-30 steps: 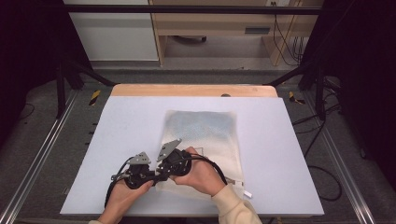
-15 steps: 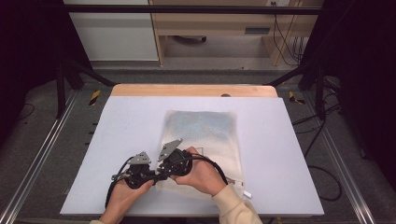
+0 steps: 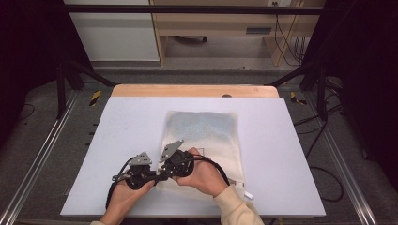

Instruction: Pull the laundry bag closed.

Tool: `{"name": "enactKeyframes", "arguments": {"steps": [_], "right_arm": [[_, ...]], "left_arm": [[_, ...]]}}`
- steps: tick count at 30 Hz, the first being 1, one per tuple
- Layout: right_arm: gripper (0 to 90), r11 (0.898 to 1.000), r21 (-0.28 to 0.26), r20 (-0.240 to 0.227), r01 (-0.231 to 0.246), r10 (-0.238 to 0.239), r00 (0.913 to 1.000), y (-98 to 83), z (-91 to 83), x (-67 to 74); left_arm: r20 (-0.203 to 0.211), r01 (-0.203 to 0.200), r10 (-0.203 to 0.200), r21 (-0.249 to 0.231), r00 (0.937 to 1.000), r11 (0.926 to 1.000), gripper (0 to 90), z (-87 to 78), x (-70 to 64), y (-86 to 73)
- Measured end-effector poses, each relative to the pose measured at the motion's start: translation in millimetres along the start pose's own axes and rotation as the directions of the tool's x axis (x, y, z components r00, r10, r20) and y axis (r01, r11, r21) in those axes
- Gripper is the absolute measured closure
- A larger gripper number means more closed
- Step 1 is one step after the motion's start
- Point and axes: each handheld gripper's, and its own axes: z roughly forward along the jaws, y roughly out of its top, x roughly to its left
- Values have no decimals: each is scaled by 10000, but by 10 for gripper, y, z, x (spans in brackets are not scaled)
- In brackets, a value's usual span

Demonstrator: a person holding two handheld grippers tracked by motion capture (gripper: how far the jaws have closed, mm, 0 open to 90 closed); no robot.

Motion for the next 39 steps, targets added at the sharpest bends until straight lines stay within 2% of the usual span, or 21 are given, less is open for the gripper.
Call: {"name": "enactKeyframes", "arguments": {"steps": [39], "right_arm": [[822,9987,517,104,31,-36,9999,-59,-21,-22]], "left_arm": [[-195,-191,189,-86,9996,9998,863,-36,-15,22]]}}
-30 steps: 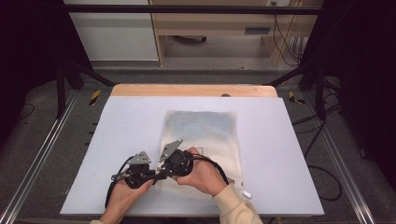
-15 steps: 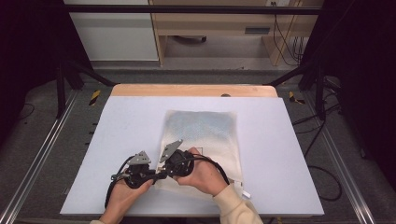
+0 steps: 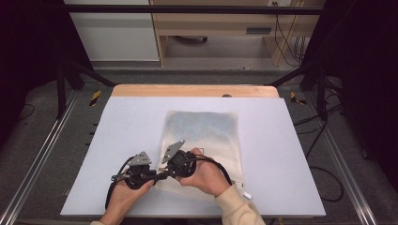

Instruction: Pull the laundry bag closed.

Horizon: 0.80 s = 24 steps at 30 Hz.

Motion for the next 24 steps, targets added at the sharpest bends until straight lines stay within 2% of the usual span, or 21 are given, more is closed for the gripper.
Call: {"name": "enactKeyframes", "arguments": {"steps": [24], "right_arm": [[821,9995,284,-30,-160,161,9999,-80,-1,-65]], "left_arm": [[-69,-58,58,-62,10000,10000,862,-8,-6,5]]}}
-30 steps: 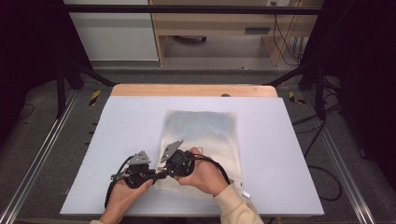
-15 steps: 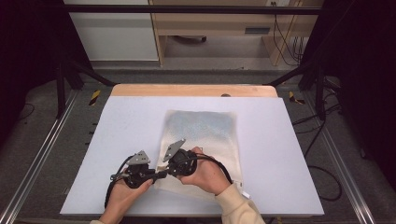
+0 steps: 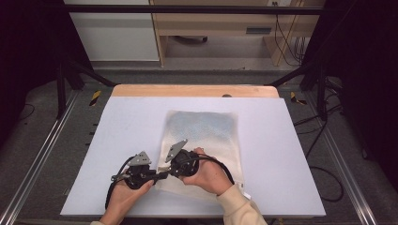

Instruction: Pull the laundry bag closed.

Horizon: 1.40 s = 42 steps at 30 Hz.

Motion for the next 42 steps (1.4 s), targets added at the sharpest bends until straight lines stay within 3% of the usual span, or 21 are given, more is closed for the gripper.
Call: {"name": "enactKeyframes", "arguments": {"steps": [42], "right_arm": [[821,9990,380,166,-242,236,9996,-128,-24,-50]], "left_arm": [[99,-78,78,-96,9999,9999,862,-13,-24,14]]}}
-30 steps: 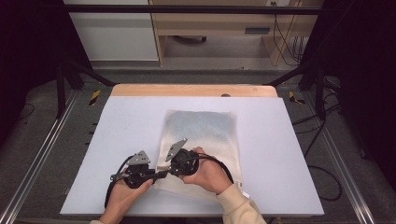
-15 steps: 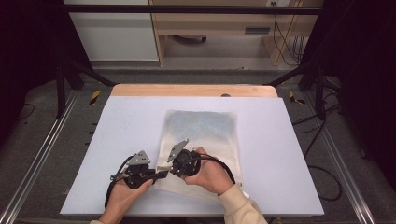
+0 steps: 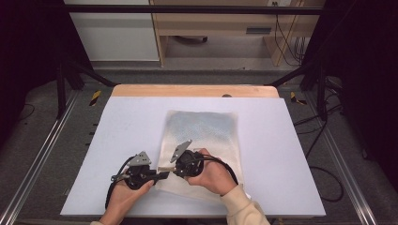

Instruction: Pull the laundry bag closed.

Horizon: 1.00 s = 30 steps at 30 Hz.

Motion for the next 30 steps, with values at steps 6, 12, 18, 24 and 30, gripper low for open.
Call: {"name": "enactKeyframes", "arguments": {"steps": [6,12,18,24,30], "right_arm": [[821,10000,-18,40,-21,21,10000,-5,-4,2],[821,10000,-25,40,1,-1,10000,-17,-18,4],[821,10000,15,46,-49,49,10000,-29,-27,5],[821,10000,21,87,-62,62,9999,-45,-43,6],[821,10000,-48,34,-78,78,10000,-64,-73,-5]], "left_arm": [[11,19,-19,-21,10000,10000,862,-3,-4,0],[38,-12,12,-16,10000,10000,861,-5,-7,1],[73,-65,65,-2,10000,10000,861,-3,-15,0],[117,-190,189,50,9998,9998,861,9,-37,0],[194,-233,232,28,9995,9997,861,24,-50,-1]]}}
